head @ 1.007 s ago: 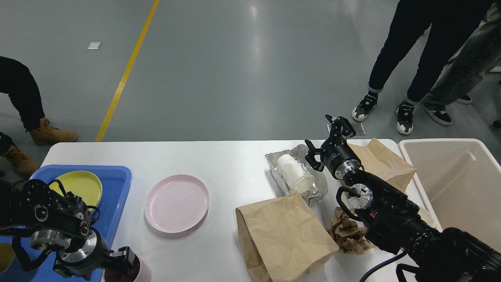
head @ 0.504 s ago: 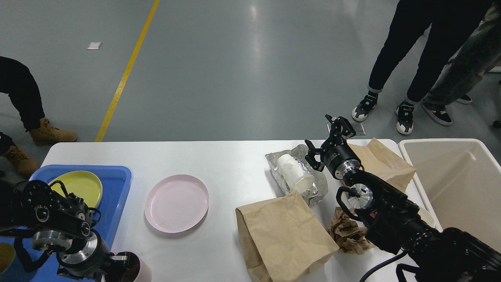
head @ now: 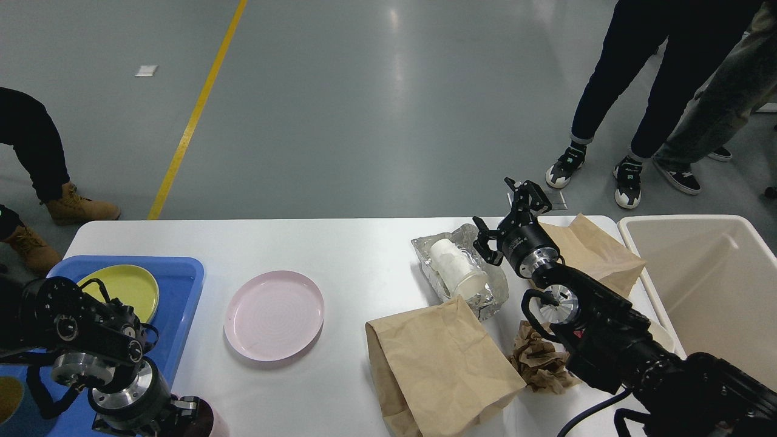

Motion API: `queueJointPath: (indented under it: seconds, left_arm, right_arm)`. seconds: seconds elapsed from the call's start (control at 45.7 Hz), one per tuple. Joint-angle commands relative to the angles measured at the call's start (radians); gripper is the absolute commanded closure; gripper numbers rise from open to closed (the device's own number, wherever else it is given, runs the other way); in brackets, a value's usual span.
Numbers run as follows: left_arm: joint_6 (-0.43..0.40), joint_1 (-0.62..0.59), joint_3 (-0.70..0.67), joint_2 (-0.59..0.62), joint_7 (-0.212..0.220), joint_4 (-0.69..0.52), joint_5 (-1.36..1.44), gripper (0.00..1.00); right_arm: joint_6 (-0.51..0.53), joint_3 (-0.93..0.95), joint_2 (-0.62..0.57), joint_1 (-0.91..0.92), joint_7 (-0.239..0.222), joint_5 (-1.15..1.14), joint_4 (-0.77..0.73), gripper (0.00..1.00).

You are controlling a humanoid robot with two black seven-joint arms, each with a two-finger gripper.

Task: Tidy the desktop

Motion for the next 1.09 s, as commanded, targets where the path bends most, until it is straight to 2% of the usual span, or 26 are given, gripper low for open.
queueJointPath:
  seconds: [0.0,0.175,0.328,0.657,1.073]
  left_arm:
    - [-0.014,-0.002,-0.001,0.000,0.000,0.005,-0.001,1.00]
    - [-0.042,-0.003,-0.013,0.000,0.002,0.006,-0.001,1.00]
    - [-0.057,-0.006,-0.024,0.001,0.026,0.006,-0.007,1.00]
    - [-0.097,-0.026,-0.033,0.011,0.031,0.011,-0.015,1.00]
    - [-0.226,-0.158,-0.018,0.018,0.032,0.009,-0.038,1.00]
  right_arm:
    - [0.000,0.000,0.000,0.000,0.000,0.000,0.000,0.00]
    - [0.000,0.000,0.000,0.000,0.000,0.000,0.000,0.00]
    - [0.000,0.000,0.000,0.000,0.000,0.000,0.000,0.00]
    - [0.000,0.000,0.000,0.000,0.000,0.000,0.000,0.00]
    - [0.000,-0.001,0.000,0.000,0.000,0.000,0.000,0.00]
